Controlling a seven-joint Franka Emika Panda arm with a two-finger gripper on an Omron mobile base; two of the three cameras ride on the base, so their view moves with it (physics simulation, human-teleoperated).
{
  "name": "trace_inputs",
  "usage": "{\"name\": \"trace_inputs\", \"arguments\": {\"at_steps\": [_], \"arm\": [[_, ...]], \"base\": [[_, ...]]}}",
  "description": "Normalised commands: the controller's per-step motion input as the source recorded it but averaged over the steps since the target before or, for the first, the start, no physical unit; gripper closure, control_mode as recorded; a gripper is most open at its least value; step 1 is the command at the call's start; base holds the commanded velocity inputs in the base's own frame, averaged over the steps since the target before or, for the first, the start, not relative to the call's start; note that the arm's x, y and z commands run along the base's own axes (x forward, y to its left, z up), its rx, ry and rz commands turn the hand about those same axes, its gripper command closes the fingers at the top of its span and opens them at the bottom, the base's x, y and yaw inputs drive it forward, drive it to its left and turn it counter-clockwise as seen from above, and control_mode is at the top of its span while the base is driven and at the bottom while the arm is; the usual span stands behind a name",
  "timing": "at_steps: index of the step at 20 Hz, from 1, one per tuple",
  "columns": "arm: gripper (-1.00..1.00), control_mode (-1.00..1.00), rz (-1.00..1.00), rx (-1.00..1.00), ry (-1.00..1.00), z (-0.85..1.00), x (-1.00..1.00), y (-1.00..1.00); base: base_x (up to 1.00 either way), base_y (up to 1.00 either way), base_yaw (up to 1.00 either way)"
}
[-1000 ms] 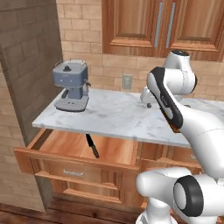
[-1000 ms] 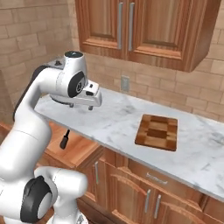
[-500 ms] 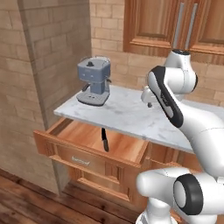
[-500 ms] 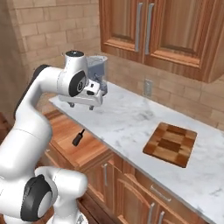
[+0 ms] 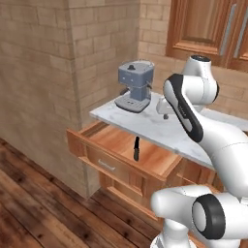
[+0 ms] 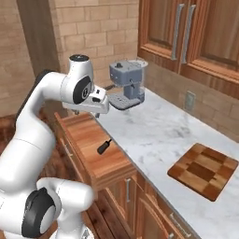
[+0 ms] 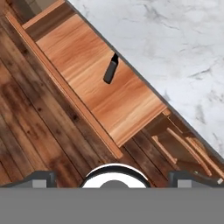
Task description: Pick up the knife from the drawer and place it on the cutting board. Then place the meat from the plate to the cutting board.
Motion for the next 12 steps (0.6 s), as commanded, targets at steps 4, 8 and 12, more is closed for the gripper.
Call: {"name": "trace_inputs", "arguments": {"at_steps": [4,8,12], "arm": [[-1.0,1.0,0.0,0.0,0.0,0.0,0.0,0.0],[-1.0,1.0,0.0,0.0,0.0,0.0,0.0,0.0],[-1.0,1.0,0.0,0.0,0.0,0.0,0.0,0.0]], "base": [[0.0,-0.45,0.4],[0.0,-0.53,0.36],[0.0,-0.54,0.25]]}}
